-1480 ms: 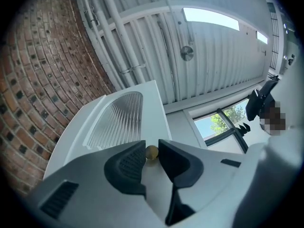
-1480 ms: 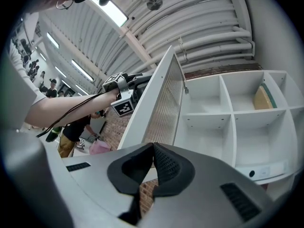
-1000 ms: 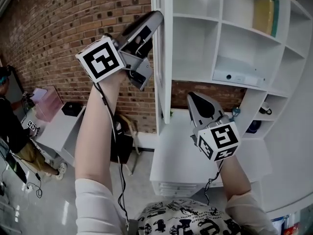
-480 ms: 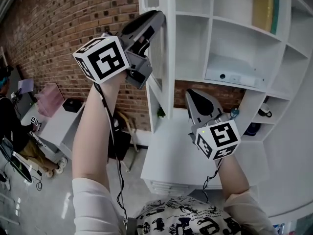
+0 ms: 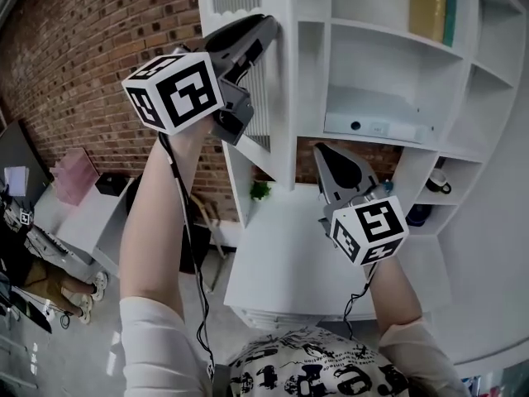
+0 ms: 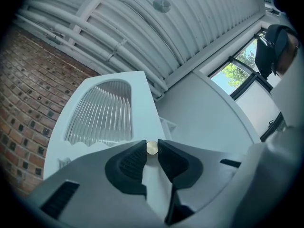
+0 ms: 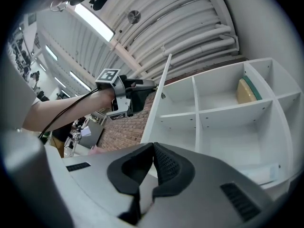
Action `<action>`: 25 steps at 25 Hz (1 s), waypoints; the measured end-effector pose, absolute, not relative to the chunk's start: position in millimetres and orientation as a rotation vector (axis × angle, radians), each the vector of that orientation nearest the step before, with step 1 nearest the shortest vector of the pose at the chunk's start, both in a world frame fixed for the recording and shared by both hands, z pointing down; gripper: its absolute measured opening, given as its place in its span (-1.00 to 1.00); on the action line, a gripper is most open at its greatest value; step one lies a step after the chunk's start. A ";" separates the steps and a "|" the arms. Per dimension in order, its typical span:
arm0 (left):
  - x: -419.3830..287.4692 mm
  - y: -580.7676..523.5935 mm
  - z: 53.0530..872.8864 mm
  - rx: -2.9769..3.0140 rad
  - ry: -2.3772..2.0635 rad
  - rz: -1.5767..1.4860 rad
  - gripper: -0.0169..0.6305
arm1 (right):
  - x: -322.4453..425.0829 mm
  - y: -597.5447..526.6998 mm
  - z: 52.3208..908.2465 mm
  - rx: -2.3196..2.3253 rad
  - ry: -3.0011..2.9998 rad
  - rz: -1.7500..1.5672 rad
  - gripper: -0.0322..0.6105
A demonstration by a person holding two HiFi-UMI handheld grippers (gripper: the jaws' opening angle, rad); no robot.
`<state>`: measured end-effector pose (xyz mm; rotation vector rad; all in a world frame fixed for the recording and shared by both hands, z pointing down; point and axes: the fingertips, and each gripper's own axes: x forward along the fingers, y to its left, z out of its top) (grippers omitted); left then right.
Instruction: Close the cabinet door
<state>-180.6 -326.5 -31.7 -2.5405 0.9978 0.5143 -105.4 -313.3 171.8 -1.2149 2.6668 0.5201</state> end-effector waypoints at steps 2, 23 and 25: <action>-172.0 -334.8 -30.7 -2.523 1.022 0.489 -0.69 | -96.6 -318.1 173.3 -1.225 2.666 0.525 -0.85; -98.6 -433.5 -27.7 -2.270 1.390 0.258 -0.69 | 0.1 -380.7 175.3 -1.322 2.644 0.580 -0.85; -93.8 -442.3 -27.7 -2.250 1.417 0.243 -0.69 | 8.6 -387.9 175.2 -1.327 2.644 0.578 -0.85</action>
